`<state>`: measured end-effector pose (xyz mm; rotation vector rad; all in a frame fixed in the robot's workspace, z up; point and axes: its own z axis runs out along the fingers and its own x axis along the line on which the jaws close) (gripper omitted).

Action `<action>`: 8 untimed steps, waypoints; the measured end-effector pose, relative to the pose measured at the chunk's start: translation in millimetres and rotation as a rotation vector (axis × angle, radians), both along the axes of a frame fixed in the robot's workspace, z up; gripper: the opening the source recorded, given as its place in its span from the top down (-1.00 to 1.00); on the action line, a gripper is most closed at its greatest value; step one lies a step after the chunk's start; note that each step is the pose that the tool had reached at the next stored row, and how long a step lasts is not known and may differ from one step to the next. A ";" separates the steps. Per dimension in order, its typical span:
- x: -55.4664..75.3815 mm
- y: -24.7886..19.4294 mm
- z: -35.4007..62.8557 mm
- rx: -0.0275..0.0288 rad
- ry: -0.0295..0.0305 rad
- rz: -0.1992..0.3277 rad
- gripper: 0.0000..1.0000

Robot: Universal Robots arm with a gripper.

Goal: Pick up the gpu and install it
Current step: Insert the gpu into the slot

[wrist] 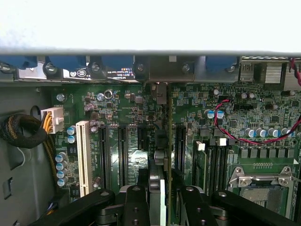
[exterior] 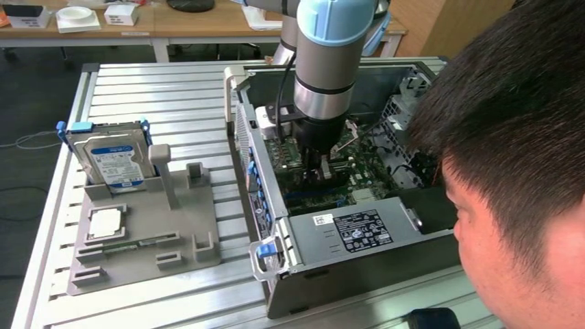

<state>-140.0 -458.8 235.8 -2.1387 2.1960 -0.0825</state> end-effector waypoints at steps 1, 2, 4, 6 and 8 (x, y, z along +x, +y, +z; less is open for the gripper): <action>0.0 0.0 -0.1 0.0001 0.0000 0.000 0.40; 0.0 0.1 -0.1 0.0000 0.0000 0.000 0.40; 0.0 0.1 -0.2 -0.0001 0.0000 0.000 0.40; 0.0 0.1 -0.3 0.0000 0.0000 0.000 0.40; 0.0 0.1 -0.4 0.0000 0.0000 0.000 0.40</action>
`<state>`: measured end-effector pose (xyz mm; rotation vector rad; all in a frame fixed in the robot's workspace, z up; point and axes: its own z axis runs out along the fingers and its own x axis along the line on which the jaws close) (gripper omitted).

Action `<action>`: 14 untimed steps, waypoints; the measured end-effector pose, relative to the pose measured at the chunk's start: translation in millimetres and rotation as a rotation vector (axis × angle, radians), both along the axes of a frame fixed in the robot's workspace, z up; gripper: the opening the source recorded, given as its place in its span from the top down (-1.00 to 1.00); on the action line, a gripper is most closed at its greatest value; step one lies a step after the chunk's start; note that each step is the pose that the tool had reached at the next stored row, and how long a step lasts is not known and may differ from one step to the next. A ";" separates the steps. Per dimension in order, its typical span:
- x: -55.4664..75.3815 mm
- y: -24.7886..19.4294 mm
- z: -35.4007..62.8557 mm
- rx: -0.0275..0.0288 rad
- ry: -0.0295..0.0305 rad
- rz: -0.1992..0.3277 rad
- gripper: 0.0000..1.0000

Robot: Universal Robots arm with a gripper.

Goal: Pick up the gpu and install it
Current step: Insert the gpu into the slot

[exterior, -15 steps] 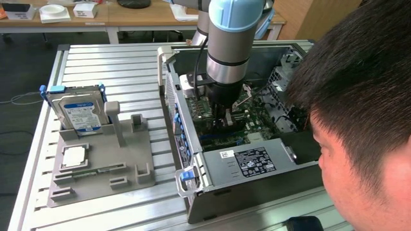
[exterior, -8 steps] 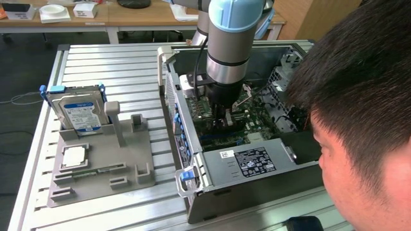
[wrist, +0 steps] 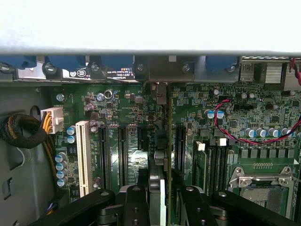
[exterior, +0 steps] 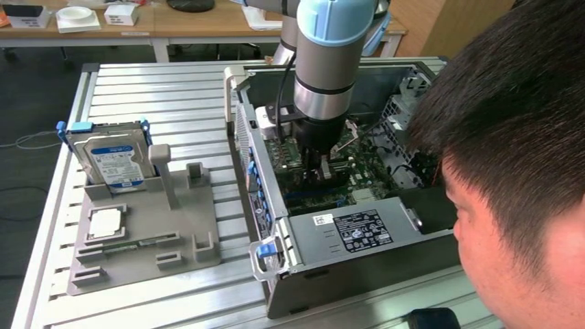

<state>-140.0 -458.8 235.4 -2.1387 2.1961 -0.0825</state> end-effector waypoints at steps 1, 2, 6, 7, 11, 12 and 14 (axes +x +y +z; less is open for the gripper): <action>0.0 0.0 0.0 0.0000 0.0000 0.000 0.40; 0.0 0.0 0.0 0.0000 0.0000 0.000 0.40; 0.0 0.2 -0.2 0.0001 -0.0001 0.000 0.40; 0.0 0.2 -0.2 0.0001 -0.0001 0.000 0.40; 0.0 0.5 -0.4 0.0000 0.0000 0.000 0.40; 0.0 0.6 -0.5 0.0000 0.0000 0.000 0.40; 0.0 0.9 -0.7 -0.0001 0.0000 0.000 0.40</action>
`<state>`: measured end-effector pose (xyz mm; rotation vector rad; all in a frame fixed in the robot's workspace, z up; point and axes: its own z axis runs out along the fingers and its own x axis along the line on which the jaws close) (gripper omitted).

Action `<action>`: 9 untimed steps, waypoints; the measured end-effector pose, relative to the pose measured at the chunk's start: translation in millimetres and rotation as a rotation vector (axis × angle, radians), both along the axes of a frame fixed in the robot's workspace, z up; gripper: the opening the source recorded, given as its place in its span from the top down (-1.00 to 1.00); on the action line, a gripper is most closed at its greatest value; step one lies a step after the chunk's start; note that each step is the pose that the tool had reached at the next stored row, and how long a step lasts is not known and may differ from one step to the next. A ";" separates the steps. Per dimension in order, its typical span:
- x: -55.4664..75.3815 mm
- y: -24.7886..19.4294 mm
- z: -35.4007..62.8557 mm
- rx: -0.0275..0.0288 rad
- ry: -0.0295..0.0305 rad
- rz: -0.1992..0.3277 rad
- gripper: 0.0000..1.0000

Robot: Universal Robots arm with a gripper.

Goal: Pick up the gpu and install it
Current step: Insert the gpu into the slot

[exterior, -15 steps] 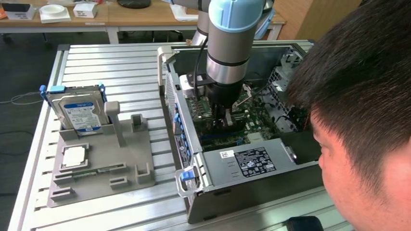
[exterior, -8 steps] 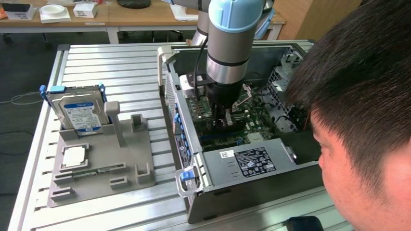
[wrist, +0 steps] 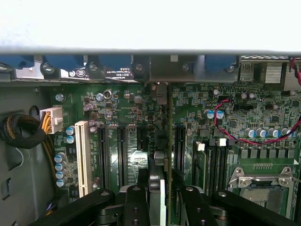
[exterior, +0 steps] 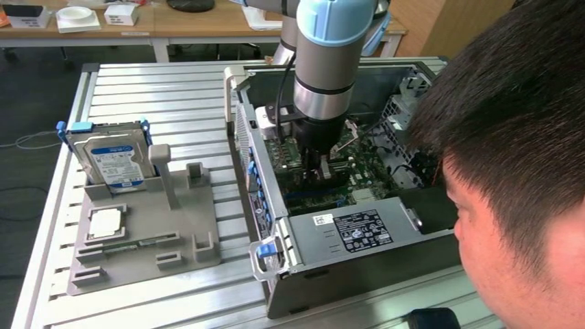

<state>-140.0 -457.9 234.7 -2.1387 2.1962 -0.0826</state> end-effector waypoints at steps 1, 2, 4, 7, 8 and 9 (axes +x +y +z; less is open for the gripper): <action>0.0 0.2 -0.1 0.0000 0.0000 0.000 0.40; 0.0 0.3 -0.3 0.0001 0.0000 0.000 0.40; 0.0 0.3 -0.3 -0.0001 0.0000 0.000 0.40; 0.0 0.4 -0.4 0.0001 0.0000 0.000 0.40; 0.0 0.4 -0.4 0.0002 0.0000 0.000 0.40; 0.0 0.4 -0.4 0.0001 0.0000 0.000 0.40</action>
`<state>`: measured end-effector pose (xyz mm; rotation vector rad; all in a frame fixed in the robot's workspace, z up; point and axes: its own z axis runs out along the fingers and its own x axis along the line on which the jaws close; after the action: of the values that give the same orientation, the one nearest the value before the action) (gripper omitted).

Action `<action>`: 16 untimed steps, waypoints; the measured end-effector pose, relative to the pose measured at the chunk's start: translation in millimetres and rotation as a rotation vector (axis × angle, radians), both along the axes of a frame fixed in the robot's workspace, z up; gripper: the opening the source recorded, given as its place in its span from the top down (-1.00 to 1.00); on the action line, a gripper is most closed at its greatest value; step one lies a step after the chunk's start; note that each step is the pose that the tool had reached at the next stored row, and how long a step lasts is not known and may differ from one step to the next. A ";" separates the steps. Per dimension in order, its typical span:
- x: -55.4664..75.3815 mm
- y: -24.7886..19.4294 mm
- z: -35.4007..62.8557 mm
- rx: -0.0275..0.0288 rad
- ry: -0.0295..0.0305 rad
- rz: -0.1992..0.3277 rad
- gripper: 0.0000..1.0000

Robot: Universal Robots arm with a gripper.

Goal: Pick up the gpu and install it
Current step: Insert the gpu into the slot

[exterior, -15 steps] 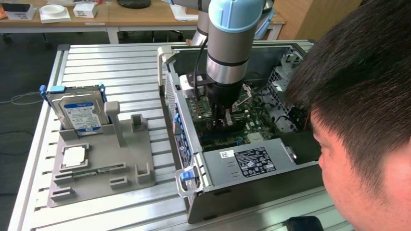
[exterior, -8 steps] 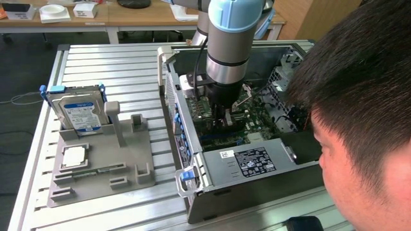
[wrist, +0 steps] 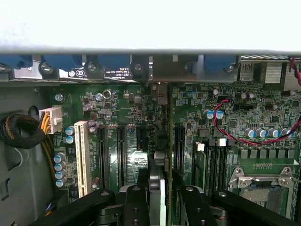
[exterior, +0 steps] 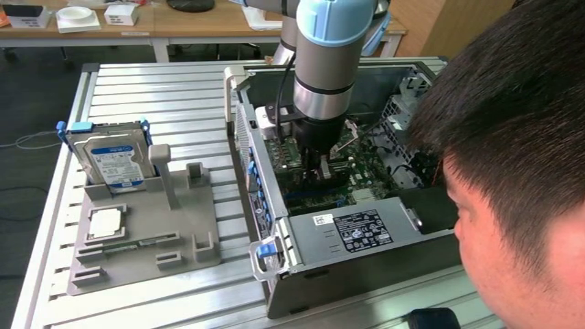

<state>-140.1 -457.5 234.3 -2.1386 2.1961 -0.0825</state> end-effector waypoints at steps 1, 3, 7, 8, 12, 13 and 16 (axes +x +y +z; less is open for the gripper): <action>0.0 0.0 0.0 0.0001 0.0000 0.000 0.40; 0.0 0.0 0.0 0.0001 -0.0001 0.000 0.40; 0.0 -1.0 -0.1 0.0003 -0.0001 0.000 0.40; 0.0 -1.1 -0.1 0.0001 -0.0001 0.000 0.40; 0.0 -1.2 0.0 0.0000 -0.0001 0.000 0.40; 0.0 -1.2 0.0 0.0000 0.0000 0.000 0.40; 0.0 -1.2 -0.1 0.0000 0.0000 0.000 0.40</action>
<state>-140.1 -458.7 234.2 -2.1387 2.1962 -0.0825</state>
